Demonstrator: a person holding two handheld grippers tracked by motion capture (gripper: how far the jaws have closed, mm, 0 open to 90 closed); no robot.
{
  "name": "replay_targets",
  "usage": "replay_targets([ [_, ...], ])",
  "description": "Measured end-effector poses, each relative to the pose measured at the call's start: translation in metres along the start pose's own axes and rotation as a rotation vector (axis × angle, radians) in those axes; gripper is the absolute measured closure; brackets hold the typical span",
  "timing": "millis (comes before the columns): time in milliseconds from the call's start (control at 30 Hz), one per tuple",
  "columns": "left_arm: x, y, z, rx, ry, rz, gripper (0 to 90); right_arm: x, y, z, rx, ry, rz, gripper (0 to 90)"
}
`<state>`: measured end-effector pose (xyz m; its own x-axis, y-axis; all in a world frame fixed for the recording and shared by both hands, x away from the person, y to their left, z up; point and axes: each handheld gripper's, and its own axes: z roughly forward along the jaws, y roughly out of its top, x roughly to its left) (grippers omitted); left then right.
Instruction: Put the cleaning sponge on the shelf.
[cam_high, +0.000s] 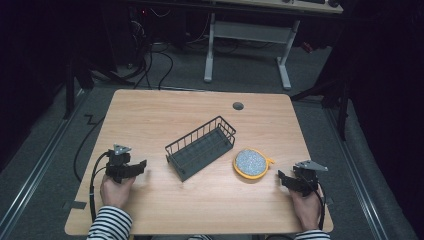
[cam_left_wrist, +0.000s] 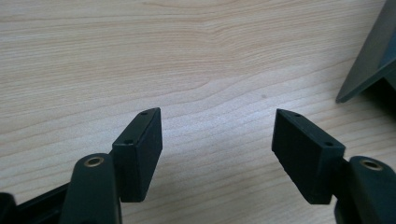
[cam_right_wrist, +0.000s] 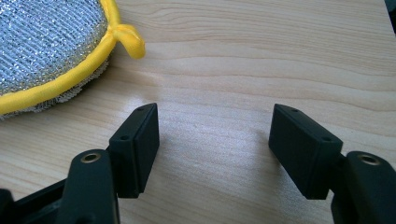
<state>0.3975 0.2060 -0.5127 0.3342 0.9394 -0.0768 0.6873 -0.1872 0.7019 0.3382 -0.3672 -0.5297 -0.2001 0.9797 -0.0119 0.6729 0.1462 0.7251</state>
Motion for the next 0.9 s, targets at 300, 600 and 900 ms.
replay_targets([
  [300, 0.005, -0.004, 0.005, -0.018, 0.022, -0.019, 34.2, 0.000, 0.000, 0.000, 0.000, 0.002, -0.006, 33.6],
  [600, 0.010, -0.009, 0.014, -0.003, 0.054, -0.012, 34.1, 0.001, 0.003, 0.001, 0.016, -0.005, 0.000, 33.3],
  [900, 0.011, -0.017, 0.016, -0.061, 0.063, 0.027, 32.7, -0.002, 0.008, 0.000, 0.056, 0.014, -0.014, 34.6],
])
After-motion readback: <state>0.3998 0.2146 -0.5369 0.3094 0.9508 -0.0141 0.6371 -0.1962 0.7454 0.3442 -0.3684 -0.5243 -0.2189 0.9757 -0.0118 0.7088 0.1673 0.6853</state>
